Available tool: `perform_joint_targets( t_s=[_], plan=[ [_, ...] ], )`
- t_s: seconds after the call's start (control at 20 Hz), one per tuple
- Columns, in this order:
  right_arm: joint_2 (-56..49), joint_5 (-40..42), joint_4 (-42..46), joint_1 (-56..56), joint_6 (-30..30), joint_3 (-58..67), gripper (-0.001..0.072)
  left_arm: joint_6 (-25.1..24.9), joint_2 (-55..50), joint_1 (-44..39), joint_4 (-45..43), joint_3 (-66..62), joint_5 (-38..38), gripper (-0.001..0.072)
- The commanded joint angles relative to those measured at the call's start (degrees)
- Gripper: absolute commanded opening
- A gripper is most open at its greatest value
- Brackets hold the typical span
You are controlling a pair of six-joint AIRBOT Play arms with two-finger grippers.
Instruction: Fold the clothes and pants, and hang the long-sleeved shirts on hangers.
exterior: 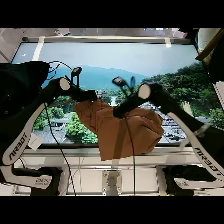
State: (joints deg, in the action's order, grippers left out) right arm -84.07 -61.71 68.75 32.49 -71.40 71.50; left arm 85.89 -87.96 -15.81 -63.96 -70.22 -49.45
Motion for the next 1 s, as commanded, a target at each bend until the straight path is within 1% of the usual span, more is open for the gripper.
perform_joint_targets(
  t_s=[0.0, 0.15, 0.25, 0.45, 0.55, 0.7, 0.75, 0.8, 0.85, 0.9, 0.95],
  plan=[
    [-6.5, 4.9, 2.2, 6.7, 2.1, -0.2, 0.0632, -3.0, -2.3, -0.5, 5.6, 0.0, 0.4, 0.0703],
    [-10.4, 7.3, 2.1, 9.0, 2.6, 4.0, 0.0633, -3.0, -2.4, -2.3, 5.5, 0.0, 0.2, 0.0704],
    [-13.0, 7.3, 2.2, 9.4, 4.4, 8.2, 0.0632, -4.3, -2.8, -3.4, 5.5, 0.0, 0.2, 0.0704],
    [-16.6, 7.1, 2.6, 9.3, 5.9, 13.4, 0.0631, -4.3, -3.7, -4.1, 5.5, 0.0, 0.5, 0.0704],
    [-17.3, 6.0, 3.1, 9.3, 6.9, 13.6, 0.0629, -4.3, -4.2, -3.9, 5.5, 0.0, 0.7, 0.0704],
    [-17.9, 0.7, 3.2, 9.3, 8.2, 13.6, 0.0616, -4.3, -5.0, -4.0, 5.5, 0.0, 1.1, 0.0703],
    [-17.9, -0.6, 3.2, 9.3, 8.2, 13.6, 0.0554, -4.3, -5.2, -4.0, 5.5, 0.0, 1.4, 0.0678],
    [-17.9, -1.3, 3.3, 9.3, 8.2, 13.6, 0.0467, -4.3, -5.3, -4.0, 5.5, 0.0, 2.0, 0.0518],
    [-17.9, -1.4, 3.4, 9.3, 8.4, 13.6, 0.0366, -4.3, -5.3, -4.0, 5.5, 0.0, 2.4, 0.0272],
    [-17.9, -1.3, 3.4, 9.3, 9.1, 13.6, 0.0245, -4.3, -5.3, -4.0, 5.5, 0.0, 2.6, 0.0041],
    [-17.9, -1.2, 3.5, 9.3, 9.9, 13.6, 0.0075, -4.9, -5.3, -4.0, 5.5, 0.0, 2.9, 0.0027]
  ],
)
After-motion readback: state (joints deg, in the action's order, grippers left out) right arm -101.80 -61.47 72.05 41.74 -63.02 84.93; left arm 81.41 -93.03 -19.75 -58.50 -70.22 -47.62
